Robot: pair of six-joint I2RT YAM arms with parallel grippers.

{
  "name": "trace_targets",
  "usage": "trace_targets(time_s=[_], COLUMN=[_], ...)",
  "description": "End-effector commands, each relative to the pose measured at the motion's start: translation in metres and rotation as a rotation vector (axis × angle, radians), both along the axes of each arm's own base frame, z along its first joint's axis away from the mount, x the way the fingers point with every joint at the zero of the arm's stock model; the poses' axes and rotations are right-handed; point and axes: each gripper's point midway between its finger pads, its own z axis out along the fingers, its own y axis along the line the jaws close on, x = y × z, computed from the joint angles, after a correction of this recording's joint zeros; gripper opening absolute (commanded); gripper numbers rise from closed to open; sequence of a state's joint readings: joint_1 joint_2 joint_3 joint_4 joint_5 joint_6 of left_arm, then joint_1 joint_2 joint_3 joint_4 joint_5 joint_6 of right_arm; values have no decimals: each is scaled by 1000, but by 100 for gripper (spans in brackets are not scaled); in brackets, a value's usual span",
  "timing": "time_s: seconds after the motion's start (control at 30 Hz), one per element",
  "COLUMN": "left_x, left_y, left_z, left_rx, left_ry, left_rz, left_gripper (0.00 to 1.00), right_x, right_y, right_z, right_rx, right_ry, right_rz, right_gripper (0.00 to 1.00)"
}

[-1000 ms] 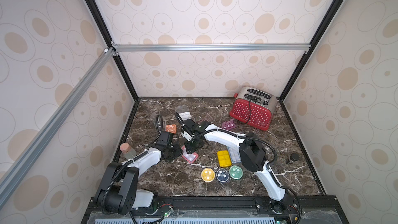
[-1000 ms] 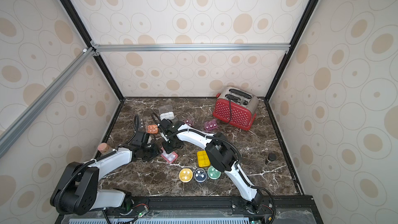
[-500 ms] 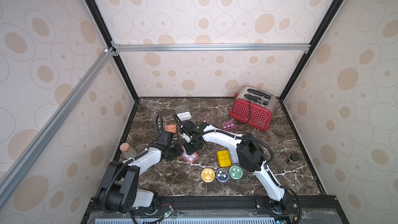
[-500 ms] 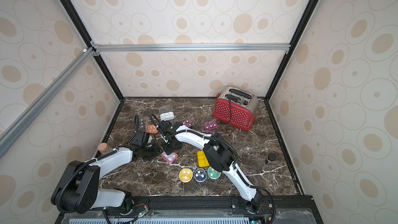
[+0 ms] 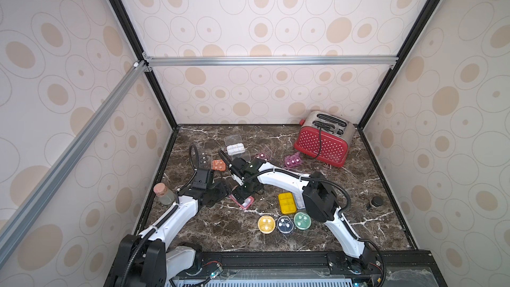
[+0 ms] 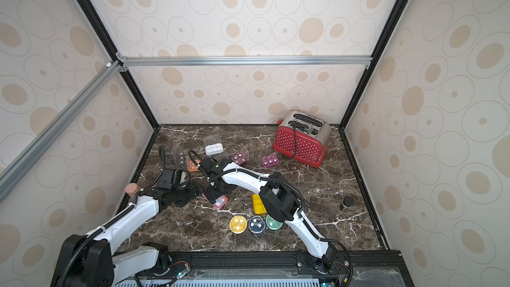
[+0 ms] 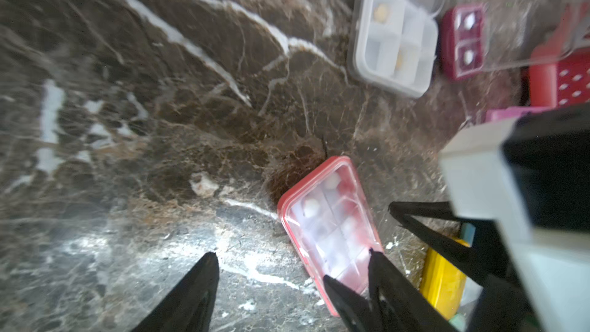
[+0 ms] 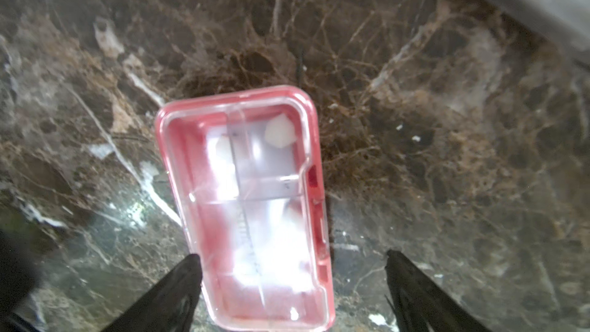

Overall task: Close pillboxes
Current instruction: Close the lid on the pillbox, then move the pillbox to the center of the board.

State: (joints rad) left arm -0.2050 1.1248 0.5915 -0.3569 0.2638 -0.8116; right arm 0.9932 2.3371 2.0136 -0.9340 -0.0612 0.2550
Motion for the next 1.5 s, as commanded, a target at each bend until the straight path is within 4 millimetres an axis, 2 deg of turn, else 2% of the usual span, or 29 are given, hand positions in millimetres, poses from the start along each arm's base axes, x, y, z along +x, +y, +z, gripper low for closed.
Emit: trace_targets(time_s=[0.0,0.17,0.3,0.57,0.67,0.87,1.07,1.23,1.47], left_x=[2,-3,-4,-4,-4,-4,-2,2,16], left_y=[14,20,21,21,22,23,22,21,2], left_z=[25,41,43,43,43,43,43,43,41], left_rx=[52,68,75,79,83,90,91,84,8], left_ry=[-64,-95,-101,-101,-104,-106,-112,-123,-132], left_rz=[51,62,63,55,56,54,49,51,-2], left_gripper=[79,81,82,82,82,82,82,82,81], right_x=[-9,-11,-11,-5,-6,1,3,-1,-3], right_y=[7,19,24,20,20,12,-6,-32,-69], right_z=[9,2,-2,-13,-15,-6,3,11,11], right_rx=[-41,-63,-71,-122,-125,-142,-169,-164,-122], right_ry=[-53,-63,-63,-68,-62,-106,-126,-108,-75], right_rz=[69,96,89,65,55,-6,-107,-216,-403], right_gripper=[94,95,94,93,87,71,64,63,61])
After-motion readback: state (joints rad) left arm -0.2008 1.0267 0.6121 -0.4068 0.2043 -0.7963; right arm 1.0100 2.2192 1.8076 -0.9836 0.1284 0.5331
